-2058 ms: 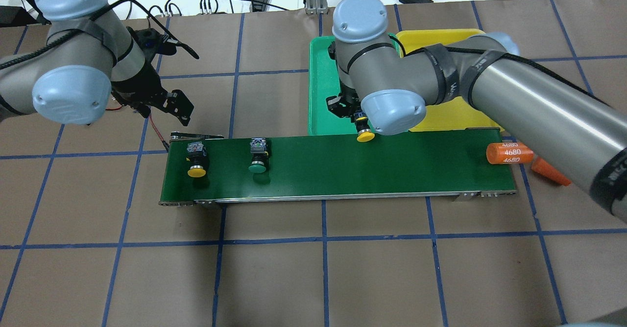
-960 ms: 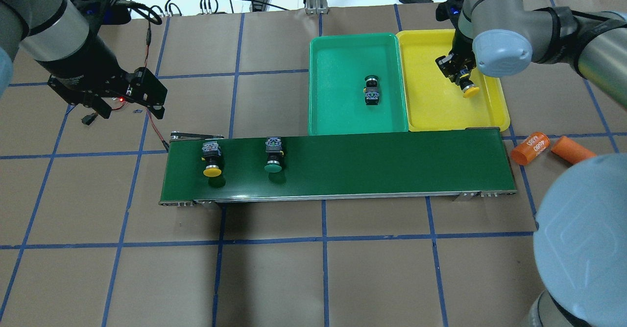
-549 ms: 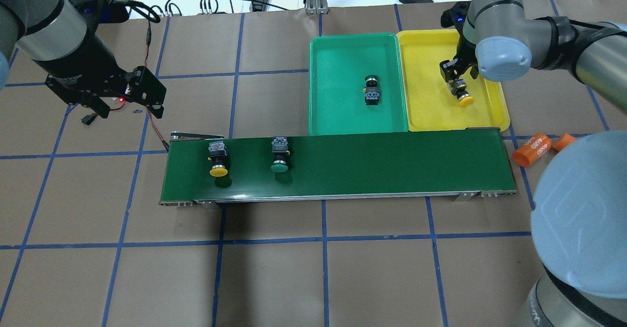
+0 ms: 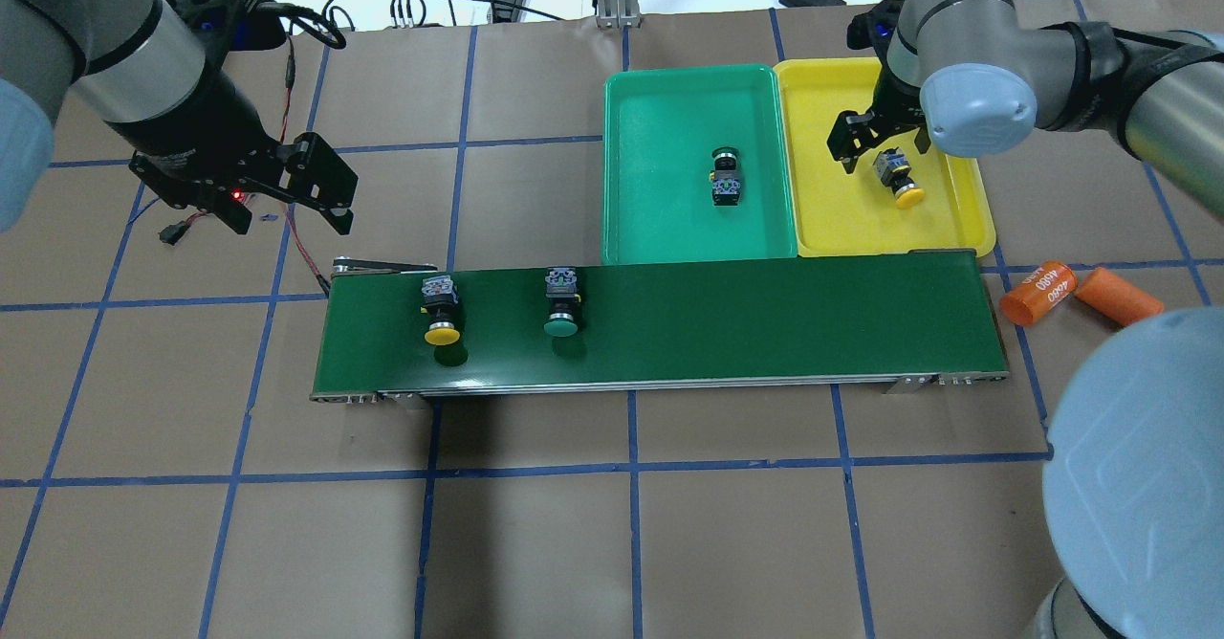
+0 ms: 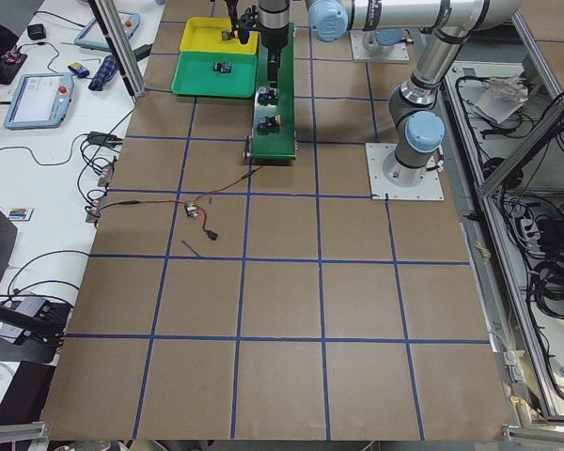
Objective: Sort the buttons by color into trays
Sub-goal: 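Reach the right gripper down and grasp the green-capped button on the belt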
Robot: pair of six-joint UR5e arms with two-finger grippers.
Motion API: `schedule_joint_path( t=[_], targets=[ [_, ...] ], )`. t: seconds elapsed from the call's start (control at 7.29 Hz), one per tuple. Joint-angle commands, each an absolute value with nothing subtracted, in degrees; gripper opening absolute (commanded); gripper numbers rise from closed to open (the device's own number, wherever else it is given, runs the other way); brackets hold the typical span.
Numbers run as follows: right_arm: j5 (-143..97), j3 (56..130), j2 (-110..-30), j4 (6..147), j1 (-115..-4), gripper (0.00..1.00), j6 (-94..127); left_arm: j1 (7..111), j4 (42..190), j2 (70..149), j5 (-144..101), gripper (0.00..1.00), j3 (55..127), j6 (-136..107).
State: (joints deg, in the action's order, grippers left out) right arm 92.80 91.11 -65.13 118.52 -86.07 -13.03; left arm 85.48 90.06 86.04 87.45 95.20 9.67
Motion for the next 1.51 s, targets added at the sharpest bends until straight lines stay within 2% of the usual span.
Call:
schedule_joint_path(
  t=[0.0, 0.82, 1.37],
  targets=[
    [90.44, 91.40, -68.37, 113.04, -92.25, 1.00, 0.56, 87.09, 89.91, 85.52, 87.27, 1.00, 95.27, 9.75],
    [90.26, 91.41, -68.38, 113.91, -109.66, 1.00, 24.94, 86.31, 91.31, 84.39, 88.42, 1.00, 96.41, 13.16],
    [90.53, 93.67, -68.38, 114.08, -112.32, 0.93, 22.43, 85.96, 90.18, 83.50, 93.48, 1.00, 96.86, 13.18]
  ],
)
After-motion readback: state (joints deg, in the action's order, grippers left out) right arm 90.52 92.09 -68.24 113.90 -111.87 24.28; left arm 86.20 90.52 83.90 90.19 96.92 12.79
